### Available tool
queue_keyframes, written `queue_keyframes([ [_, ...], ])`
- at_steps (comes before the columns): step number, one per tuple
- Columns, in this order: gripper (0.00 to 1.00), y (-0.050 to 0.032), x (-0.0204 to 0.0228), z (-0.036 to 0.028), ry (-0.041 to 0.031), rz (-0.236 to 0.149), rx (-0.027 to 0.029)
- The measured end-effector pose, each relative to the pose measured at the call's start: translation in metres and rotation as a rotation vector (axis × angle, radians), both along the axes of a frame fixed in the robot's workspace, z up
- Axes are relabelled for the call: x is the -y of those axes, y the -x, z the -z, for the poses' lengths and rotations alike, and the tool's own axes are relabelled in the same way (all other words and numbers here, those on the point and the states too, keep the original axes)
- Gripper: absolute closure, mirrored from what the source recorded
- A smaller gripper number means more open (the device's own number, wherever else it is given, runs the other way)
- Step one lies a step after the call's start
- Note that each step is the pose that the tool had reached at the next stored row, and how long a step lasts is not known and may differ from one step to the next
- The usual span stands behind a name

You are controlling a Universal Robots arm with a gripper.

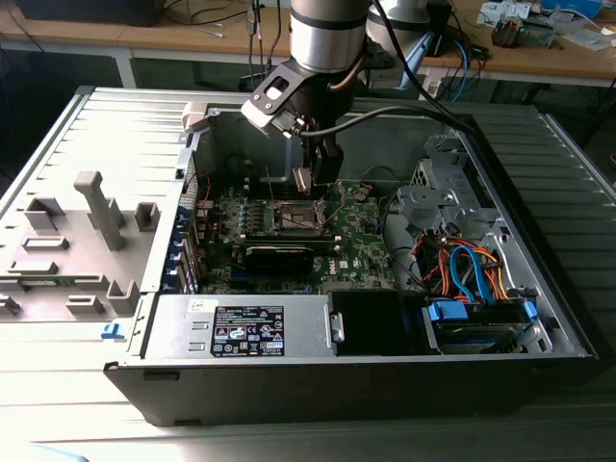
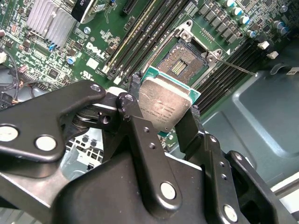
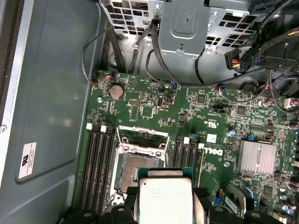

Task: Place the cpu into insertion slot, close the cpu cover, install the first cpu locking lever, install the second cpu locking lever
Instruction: 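Place the cpu into insertion slot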

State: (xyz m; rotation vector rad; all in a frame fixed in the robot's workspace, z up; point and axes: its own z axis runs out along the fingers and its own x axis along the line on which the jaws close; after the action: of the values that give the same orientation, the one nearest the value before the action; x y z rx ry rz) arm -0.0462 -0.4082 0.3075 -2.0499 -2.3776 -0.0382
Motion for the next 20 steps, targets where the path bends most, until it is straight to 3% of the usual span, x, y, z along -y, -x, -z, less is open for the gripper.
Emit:
queue_keyframes([
  [20, 0.45, 0.0, 0.0, 0.0015, 0.0, 0.076, 0.0],
])
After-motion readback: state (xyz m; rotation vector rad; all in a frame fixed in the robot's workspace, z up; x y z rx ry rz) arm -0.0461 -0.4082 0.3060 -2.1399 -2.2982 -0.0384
